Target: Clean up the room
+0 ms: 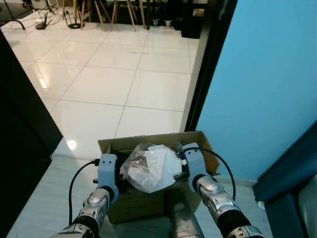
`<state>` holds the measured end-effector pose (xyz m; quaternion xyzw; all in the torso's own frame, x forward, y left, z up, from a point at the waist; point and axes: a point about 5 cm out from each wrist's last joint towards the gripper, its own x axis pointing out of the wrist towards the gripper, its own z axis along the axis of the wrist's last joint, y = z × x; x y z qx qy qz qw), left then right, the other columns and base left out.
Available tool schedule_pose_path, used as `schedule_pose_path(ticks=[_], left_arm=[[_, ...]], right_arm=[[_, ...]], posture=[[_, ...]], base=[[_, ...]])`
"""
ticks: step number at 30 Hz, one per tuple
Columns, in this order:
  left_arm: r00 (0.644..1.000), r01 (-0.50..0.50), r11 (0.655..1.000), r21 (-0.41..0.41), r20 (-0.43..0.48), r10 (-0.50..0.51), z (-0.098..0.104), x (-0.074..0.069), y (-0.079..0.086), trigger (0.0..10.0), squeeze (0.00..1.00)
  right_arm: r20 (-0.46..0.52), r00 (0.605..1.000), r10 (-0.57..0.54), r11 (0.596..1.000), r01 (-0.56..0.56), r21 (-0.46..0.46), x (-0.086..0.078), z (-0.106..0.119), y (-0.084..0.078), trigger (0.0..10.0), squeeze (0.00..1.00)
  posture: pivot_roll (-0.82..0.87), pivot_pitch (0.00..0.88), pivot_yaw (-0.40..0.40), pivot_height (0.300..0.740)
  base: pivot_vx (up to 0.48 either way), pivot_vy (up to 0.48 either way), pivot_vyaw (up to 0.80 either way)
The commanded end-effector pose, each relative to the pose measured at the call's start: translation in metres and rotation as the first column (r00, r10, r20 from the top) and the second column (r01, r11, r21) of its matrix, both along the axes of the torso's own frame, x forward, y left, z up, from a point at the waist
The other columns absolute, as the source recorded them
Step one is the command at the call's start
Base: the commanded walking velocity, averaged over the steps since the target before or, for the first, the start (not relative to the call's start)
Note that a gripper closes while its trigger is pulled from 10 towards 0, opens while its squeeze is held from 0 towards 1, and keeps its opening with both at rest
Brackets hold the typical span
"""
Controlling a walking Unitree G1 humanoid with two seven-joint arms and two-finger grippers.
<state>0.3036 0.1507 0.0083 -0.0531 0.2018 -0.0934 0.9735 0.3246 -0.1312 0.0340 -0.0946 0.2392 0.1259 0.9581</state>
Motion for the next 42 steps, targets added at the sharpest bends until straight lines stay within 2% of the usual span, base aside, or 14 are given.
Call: schedule_pose_path(ticks=[1,2,3,13,24,28,29,30,36,37,39,40,41,42], left_arm=[[1.0,-0.022,1.0,-0.003,0.01,0.022,-0.001,-0.002,0.009,10.0,0.0],[1.0,-0.024,1.0,-0.006,0.017,0.024,0.001,-0.001,0.01,10.0,0.0],[0.999,-0.024,1.0,-0.009,0.023,0.025,0.001,-0.001,0.011,10.0,0.0],[1.0,-0.005,1.0,-0.014,0.02,0.005,0.0,-0.003,0.006,10.0,0.0],[0.999,0.04,0.998,-0.048,0.02,-0.039,0.001,-0.001,-0.006,10.0,0.0],[0.999,0.047,0.997,-0.056,0.021,-0.046,0.002,0.0,-0.008,10.0,0.0],[0.997,0.065,0.993,-0.095,0.033,-0.063,0.005,0.003,-0.013,10.0,0.85],[0.997,0.071,0.991,-0.112,0.044,-0.067,0.008,0.005,-0.014,10.0,1.0],[0.99,0.118,0.989,-0.088,0.083,-0.111,0.019,0.014,-0.016,10.0,1.0],[0.987,0.137,0.989,-0.063,0.092,-0.131,0.021,0.016,-0.016,10.0,1.0],[0.966,0.225,0.97,0.09,0.107,-0.234,0.028,0.021,-0.013,10.0,1.0],[0.966,0.225,0.97,0.09,0.107,-0.234,0.028,0.021,-0.013,10.0,1.0],[0.957,0.243,0.958,0.152,0.126,-0.262,0.036,0.026,-0.008,10.0,1.0],[0.951,0.25,0.95,0.189,0.138,-0.278,0.041,0.03,-0.004,10.0,1.0]], right_arm=[[0.015,1.0,0.013,1.0,-0.013,-0.01,0.0,-0.001,0.005,10.0,0.0],[0.038,0.999,0.009,1.0,-0.008,-0.023,0.003,0.002,0.007,10.0,0.87],[0.061,0.998,0.001,1.0,0.0,-0.024,0.007,0.006,0.008,10.0,1.0],[0.216,0.971,-0.105,0.993,0.113,-0.023,0.028,0.036,-0.007,10.0,1.0],[0.516,0.833,-0.2,0.92,0.34,-0.193,0.054,0.098,-0.058,10.0,1.0],[0.527,0.83,-0.186,0.917,0.339,-0.21,0.056,0.101,-0.06,10.0,1.0],[0.481,0.856,-0.188,0.947,0.288,-0.144,0.054,0.097,-0.055,10.0,1.0],[0.453,0.87,-0.195,0.961,0.262,-0.088,0.053,0.093,-0.052,10.0,1.0],[0.382,0.907,-0.18,0.983,0.175,0.049,0.048,0.084,-0.041,10.0,1.0],[0.373,0.91,-0.179,0.984,0.165,0.07,0.047,0.082,-0.04,10.0,1.0],[0.363,0.914,-0.182,0.983,0.16,0.092,0.043,0.079,-0.041,10.0,1.0],[0.363,0.914,-0.182,0.983,0.16,0.092,0.043,0.079,-0.041,10.0,1.0],[0.356,0.92,-0.168,0.985,0.14,0.103,0.04,0.076,-0.039,10.0,0.57],[0.349,0.924,-0.156,0.986,0.125,0.112,0.038,0.073,-0.038,10.0,0.57]], posture=[[-0.2,0.186,-0.01,0.562],[-0.19,0.187,-0.012,0.562],[-0.19,0.187,-0.012,0.562],[-0.19,0.191,-0.006,0.562],[-0.21,0.173,0.006,0.562],[-0.21,0.169,0.008,0.562],[-0.22,0.158,0.011,0.562],[-0.22,0.15,0.013,0.562],[-0.23,0.131,0.011,0.562],[-0.23,0.131,0.011,0.562],[-0.23,0.123,0.012,0.562],[-0.23,0.123,0.012,0.562],[-0.22,0.105,0.013,0.562],[-0.21,0.098,0.013,0.562]], base=[[0.0,0.0,0.0],[0.0,0.0,0.0],[0.0,0.0,0.0],[0.0,0.0,0.0],[0.0,0.0,0.0],[0.0,0.0,0.0],[0.0,0.0,0.0],[0.0,0.0,0.0],[0.0,0.0,0.0],[0.0,0.0,0.0],[0.0,0.0,0.0],[0.0,0.0,0.0],[0.0,0.0,0.0],[0.0,0.0,0.0]])
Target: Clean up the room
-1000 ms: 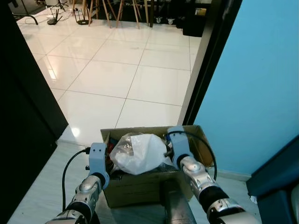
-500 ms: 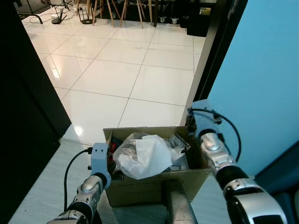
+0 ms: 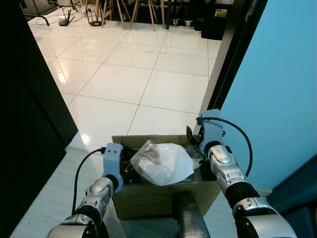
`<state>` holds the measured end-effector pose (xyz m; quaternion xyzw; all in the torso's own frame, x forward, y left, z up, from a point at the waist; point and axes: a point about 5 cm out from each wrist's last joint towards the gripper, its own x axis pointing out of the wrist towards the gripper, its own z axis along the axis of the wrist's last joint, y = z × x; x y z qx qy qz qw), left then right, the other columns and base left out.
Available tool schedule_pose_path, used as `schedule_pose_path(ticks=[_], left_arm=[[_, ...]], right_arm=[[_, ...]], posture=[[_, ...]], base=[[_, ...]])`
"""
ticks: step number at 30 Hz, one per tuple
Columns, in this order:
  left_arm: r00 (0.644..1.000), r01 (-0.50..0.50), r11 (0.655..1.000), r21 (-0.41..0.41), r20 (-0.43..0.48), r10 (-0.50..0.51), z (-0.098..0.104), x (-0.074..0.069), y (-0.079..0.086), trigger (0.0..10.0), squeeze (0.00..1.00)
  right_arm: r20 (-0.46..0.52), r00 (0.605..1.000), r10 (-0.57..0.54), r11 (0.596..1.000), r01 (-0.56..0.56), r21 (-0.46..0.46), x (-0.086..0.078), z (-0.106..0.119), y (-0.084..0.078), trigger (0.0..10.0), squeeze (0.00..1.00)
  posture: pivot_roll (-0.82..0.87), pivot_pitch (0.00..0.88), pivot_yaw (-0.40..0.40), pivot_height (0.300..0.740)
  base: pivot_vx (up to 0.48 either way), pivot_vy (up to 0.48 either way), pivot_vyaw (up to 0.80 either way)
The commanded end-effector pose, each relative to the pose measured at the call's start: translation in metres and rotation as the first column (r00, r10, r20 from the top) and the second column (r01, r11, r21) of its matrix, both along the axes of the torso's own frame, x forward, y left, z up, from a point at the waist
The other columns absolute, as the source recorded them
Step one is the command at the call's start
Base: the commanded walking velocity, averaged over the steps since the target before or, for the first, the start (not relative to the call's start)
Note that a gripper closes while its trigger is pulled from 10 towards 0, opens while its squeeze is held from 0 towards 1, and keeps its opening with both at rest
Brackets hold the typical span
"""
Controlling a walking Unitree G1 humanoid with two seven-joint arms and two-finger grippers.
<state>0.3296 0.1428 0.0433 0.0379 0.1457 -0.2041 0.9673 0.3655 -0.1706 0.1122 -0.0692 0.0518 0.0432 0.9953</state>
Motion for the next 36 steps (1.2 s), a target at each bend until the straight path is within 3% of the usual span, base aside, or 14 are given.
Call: schedule_pose_path(ticks=[1,12,15,16,17,18,20,22,25,27,30,32,35,36], left_arm=[[0.997,0.026,0.998,0.056,0.068,-0.03,0.016,0.01,0.008,10.0,1.0],[0.961,0.236,0.955,0.181,0.102,-0.256,0.036,0.016,0.011,10.0,1.0],[0.98,0.114,0.989,0.097,0.15,-0.128,0.043,0.02,0.023,10.0,1.0],[0.982,-0.055,0.997,-0.054,0.176,0.064,0.047,0.023,0.04,10.0,0.0],[0.982,-0.055,0.997,-0.054,0.176,0.064,0.047,0.023,0.04,10.0,0.0],[0.965,-0.169,0.972,-0.161,0.173,0.197,0.049,0.023,0.052,10.0,0.0],[0.897,-0.392,0.851,-0.349,0.06,0.438,0.036,0.013,0.081,10.0,0.0],[0.877,-0.437,0.819,-0.373,0.024,0.479,0.029,0.007,0.088,10.0,0.0],[0.863,-0.474,0.802,-0.363,-0.013,0.504,0.019,0.0,0.092,10.0,0.0],[0.833,-0.552,0.784,-0.284,-0.135,0.537,-0.018,-0.028,0.097,10.0,0.0],[0.814,-0.581,0.772,-0.256,-0.189,0.55,-0.032,-0.041,0.098,10.0,0.0],[0.751,-0.645,0.745,-0.171,-0.327,0.574,-0.065,-0.073,0.096,10.0,0.0],[0.72,-0.66,0.741,-0.121,-0.385,0.578,-0.079,-0.089,0.094,10.0,0.0],[0.668,-0.681,0.73,-0.056,-0.454,0.589,-0.094,-0.109,0.092,10.0,0.0]], right_arm=[[-0.034,0.999,0.02,0.999,-0.018,0.05,-0.005,-0.009,0.003,10.0,0.0],[-0.076,0.994,0.073,0.981,-0.058,0.186,-0.011,-0.019,0.015,10.0,0.0],[-0.058,0.987,0.149,0.955,-0.129,0.266,-0.017,-0.023,0.023,10.0,0.0],[-0.085,0.979,0.183,0.949,-0.154,0.274,-0.023,-0.033,0.027,10.0,0.0],[-0.085,0.979,0.183,0.949,-0.154,0.274,-0.023,-0.033,0.027,10.0,0.0],[-0.107,0.973,0.203,0.948,-0.168,0.272,-0.027,-0.041,0.029,10.0,0.0],[-0.157,0.96,0.232,0.937,-0.177,0.302,-0.036,-0.058,0.031,10.0,0.0],[-0.169,0.956,0.239,0.932,-0.177,0.315,-0.039,-0.062,0.031,10.0,0.0],[-0.184,0.95,0.251,0.927,-0.181,0.327,-0.042,-0.067,0.031,10.0,0.0],[-0.244,0.927,0.285,0.917,-0.19,0.35,-0.052,-0.083,0.033,10.0,0.0],[-0.267,0.916,0.3,0.912,-0.194,0.36,-0.056,-0.089,0.033,10.0,0.0],[-0.317,0.888,0.333,0.905,-0.206,0.374,-0.065,-0.101,0.036,10.0,0.0],[-0.346,0.873,0.345,0.904,-0.209,0.373,-0.07,-0.107,0.036,10.0,0.0],[-0.399,0.85,0.343,0.911,-0.199,0.36,-0.079,-0.117,0.036,10.0,0.0]], posture=[[-0.2,0.086,0.015,0.562],[-0.19,0.017,0.025,0.562],[-0.19,0.0,0.025,0.562],[-0.18,0.0,0.022,0.567],[-0.18,0.0,0.022,0.567],[-0.18,0.0,0.022,0.572],[-0.15,0.0,0.006,0.581],[-0.15,0.0,0.005,0.586],[-0.13,0.0,-0.002,0.591],[-0.12,0.0,-0.014,0.601],[-0.11,0.0,-0.016,0.605],[-0.11,0.0,-0.021,0.615],[-0.11,0.0,-0.022,0.62],[-0.11,0.0,-0.026,0.625]], base=[[0.0,0.0,0.0],[0.0,0.0,0.0],[0.0,0.0,0.0],[0.0,0.0,0.0],[0.0,0.0,0.0],[0.0,0.0,0.0],[0.0,0.0,0.0],[0.0,0.0,0.0],[0.0,0.0,0.0],[0.0,0.0,0.0],[0.0,0.0,0.0],[0.0,0.0,0.0],[0.0,0.0,0.0],[0.0,0.0,0.0]])
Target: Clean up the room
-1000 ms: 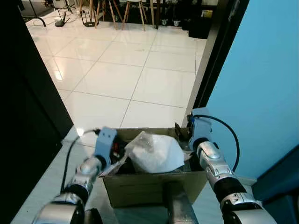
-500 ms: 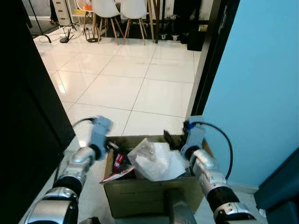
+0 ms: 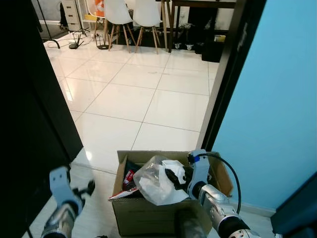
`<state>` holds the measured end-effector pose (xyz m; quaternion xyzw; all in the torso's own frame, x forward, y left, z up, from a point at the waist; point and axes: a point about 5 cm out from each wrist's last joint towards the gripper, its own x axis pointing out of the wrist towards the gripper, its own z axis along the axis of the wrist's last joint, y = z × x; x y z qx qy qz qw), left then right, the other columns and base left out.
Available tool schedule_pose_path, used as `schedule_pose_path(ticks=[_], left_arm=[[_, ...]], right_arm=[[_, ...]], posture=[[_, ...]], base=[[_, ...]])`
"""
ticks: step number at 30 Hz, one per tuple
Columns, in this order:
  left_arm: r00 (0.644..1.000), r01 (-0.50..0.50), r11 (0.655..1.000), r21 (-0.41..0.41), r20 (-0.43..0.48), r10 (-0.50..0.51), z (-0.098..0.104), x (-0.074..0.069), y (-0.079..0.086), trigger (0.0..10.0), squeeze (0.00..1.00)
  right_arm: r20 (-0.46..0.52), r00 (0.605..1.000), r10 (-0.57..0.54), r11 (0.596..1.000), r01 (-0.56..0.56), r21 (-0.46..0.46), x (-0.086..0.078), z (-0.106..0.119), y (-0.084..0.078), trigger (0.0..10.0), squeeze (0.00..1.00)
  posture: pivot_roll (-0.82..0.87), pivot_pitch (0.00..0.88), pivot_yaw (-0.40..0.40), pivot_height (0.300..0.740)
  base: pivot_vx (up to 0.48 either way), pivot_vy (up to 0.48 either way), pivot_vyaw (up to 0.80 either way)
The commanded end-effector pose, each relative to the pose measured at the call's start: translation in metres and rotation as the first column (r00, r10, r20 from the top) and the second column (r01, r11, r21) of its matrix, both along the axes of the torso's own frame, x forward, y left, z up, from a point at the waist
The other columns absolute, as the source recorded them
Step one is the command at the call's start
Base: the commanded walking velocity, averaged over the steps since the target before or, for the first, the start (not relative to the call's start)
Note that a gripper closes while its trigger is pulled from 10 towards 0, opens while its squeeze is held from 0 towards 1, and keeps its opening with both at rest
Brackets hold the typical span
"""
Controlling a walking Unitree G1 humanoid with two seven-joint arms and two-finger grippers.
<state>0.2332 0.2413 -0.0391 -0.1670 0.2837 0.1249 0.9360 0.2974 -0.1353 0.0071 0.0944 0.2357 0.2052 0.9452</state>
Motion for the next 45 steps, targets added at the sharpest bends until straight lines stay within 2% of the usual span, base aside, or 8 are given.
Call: schedule_pose_path(ticks=[1,4,6,9,13,20,26,45], left_arm=[[0.996,0.001,1.0,-0.011,-0.084,-0.002,-0.012,-0.013,-0.006,10.0,0.0],[0.975,-0.006,1.0,-0.003,-0.223,0.005,-0.032,-0.043,-0.011,10.0,0.0],[0.928,0.069,0.997,0.03,-0.369,-0.053,-0.049,-0.072,-0.018,10.0,0.0],[0.901,0.105,0.994,0.04,-0.427,-0.078,-0.055,-0.085,-0.021,10.0,0.0],[0.897,0.154,0.987,0.037,-0.424,-0.124,-0.054,-0.08,-0.028,10.0,0.0],[0.871,0.302,0.952,0.059,-0.423,-0.25,-0.05,-0.064,-0.043,10.0,0.0],[0.868,0.326,0.943,0.064,-0.416,-0.272,-0.048,-0.056,-0.05,10.0,0.0],[0.841,0.369,0.928,0.055,-0.446,-0.308,-0.053,-0.066,-0.053,10.0,0.0]], right_arm=[[-0.058,0.998,0.014,1.0,-0.015,-0.016,-0.011,-0.012,0.0,10.0,0.0],[-0.155,0.988,0.002,0.998,-0.011,-0.06,-0.029,-0.032,-0.004,10.0,0.0],[-0.266,0.963,-0.046,0.992,0.013,-0.122,-0.053,-0.053,-0.013,10.0,0.0],[-0.32,0.945,-0.072,0.988,0.024,-0.152,-0.066,-0.063,-0.017,10.0,0.0],[-0.374,0.924,-0.082,0.989,0.03,-0.143,-0.081,-0.073,-0.016,10.0,0.0],[-0.397,0.911,-0.113,0.988,0.061,-0.141,-0.083,-0.075,-0.021,10.0,0.0],[-0.397,0.902,-0.171,0.983,0.128,-0.132,-0.082,-0.075,-0.024,10.0,0.0],[-0.399,0.888,-0.228,0.973,0.197,-0.116,-0.082,-0.074,-0.029,10.0,0.0]], posture=[[-0.11,0.0,-0.026,0.625],[-0.1,0.0,-0.031,0.634],[-0.09,0.0,-0.038,0.644],[-0.09,0.0,-0.038,0.654],[-0.09,0.0,-0.036,0.668],[-0.11,0.0,-0.021,0.692],[-0.11,0.0,-0.017,0.702],[-0.11,0.0,-0.013,0.702]], base=[[0.0,0.0,0.0],[0.0,0.0,0.0],[0.0,0.0,0.0],[0.0,0.0,0.0],[0.0,0.0,0.0],[0.0,0.0,0.0],[0.0,0.0,0.0],[-0.22,0.0,0.0]])
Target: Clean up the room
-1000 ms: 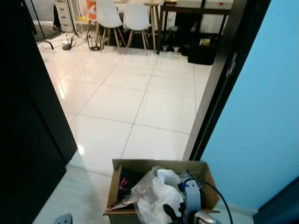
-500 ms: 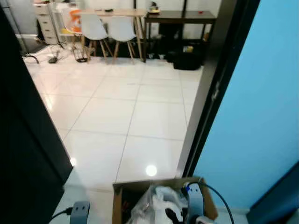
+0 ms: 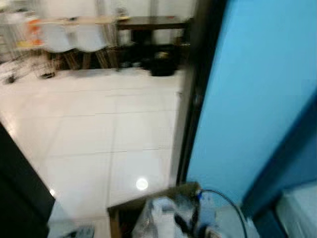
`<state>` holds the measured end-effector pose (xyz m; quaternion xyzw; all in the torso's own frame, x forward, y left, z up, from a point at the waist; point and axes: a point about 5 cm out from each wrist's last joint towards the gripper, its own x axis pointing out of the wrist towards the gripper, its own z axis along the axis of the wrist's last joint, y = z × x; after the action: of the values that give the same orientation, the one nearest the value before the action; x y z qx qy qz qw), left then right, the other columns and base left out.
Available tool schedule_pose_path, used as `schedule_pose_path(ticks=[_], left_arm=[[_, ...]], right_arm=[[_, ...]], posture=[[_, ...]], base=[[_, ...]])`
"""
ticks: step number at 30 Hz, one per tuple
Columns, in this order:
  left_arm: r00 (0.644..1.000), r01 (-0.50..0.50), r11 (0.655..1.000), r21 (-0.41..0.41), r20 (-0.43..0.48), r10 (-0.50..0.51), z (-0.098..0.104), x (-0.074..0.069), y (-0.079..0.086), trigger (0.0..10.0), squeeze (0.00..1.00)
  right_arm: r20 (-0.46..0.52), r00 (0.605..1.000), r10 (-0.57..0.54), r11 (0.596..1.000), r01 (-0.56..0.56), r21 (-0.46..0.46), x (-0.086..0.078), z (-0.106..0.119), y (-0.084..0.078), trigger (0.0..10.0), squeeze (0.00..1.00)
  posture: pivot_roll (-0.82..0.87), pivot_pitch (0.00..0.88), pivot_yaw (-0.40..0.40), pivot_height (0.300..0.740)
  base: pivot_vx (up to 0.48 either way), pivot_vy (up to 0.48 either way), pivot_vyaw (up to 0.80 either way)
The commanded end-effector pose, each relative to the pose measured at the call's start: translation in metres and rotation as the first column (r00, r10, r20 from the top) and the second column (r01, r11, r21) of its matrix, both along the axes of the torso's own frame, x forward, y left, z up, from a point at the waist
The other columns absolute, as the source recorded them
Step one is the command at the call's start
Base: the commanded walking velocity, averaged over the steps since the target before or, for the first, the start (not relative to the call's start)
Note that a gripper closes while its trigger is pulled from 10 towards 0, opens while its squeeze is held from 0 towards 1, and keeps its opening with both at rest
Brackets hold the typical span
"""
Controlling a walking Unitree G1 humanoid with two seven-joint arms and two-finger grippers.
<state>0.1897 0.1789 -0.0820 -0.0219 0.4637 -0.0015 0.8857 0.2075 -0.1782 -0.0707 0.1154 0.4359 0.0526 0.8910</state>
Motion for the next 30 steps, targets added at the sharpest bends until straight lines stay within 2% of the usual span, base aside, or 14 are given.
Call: schedule_pose_path(ticks=[1,27,30], left_arm=[[0.997,-0.011,1.0,0.018,-0.08,0.013,-0.0098,-0.0221,0.0084,10.0,0.0],[0.996,0.023,1.0,0.017,-0.081,-0.022,-0.0096,-0.0207,0.0046,10.0,0.0],[0.996,0.025,1.0,0.015,-0.084,-0.023,-0.0101,-0.0217,0.0041,10.0,0.0]], right_arm=[[0.027,1.0,0.013,0.999,-0.014,0.032,0.0082,0.0036,0.014,10.0,0.0],[0.011,1.0,0.009,1.0,-0.009,0.022,0.0061,0.0021,0.0135,10.0,0.0],[0.005,1.0,0.025,1.0,-0.025,0.014,0.0053,0.0015,0.0142,10.0,0.0]], posture=[[-0.11,0.0,-0.013,0.702],[-0.12,0.0,-0.004,0.702],[-0.12,0.0,-0.006,0.702]], base=[[-0.326,0.0,0.0],[-0.332,0.0,0.0],[-0.333,0.0,-0.73]])
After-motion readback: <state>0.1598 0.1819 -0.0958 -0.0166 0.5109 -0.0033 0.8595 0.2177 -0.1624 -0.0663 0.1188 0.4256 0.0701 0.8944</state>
